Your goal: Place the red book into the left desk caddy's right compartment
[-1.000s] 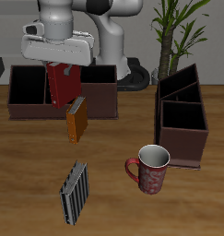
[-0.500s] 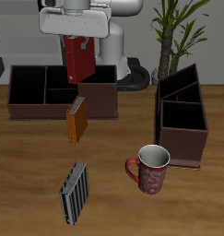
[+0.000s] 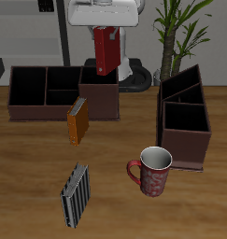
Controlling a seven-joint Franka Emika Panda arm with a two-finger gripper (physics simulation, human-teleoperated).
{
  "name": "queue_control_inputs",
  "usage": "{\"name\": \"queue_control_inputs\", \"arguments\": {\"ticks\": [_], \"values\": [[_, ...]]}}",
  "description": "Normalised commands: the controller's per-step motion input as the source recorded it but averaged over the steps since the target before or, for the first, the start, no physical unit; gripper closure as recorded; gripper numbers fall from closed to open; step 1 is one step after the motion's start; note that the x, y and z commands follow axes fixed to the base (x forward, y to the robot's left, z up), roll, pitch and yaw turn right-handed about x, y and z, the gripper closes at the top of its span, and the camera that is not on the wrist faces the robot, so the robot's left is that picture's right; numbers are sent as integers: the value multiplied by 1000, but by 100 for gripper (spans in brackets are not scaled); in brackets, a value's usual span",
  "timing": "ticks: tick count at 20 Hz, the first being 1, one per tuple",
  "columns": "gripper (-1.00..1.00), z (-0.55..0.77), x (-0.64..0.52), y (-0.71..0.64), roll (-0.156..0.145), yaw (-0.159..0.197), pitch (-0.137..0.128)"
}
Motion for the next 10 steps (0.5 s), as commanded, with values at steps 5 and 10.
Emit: {"name": "queue_control_inputs", "arguments": {"ticks": [5, 10], "values": [[100, -109, 208, 687, 20, 21, 69], [100, -39, 244, 605, 27, 53, 59]]}}
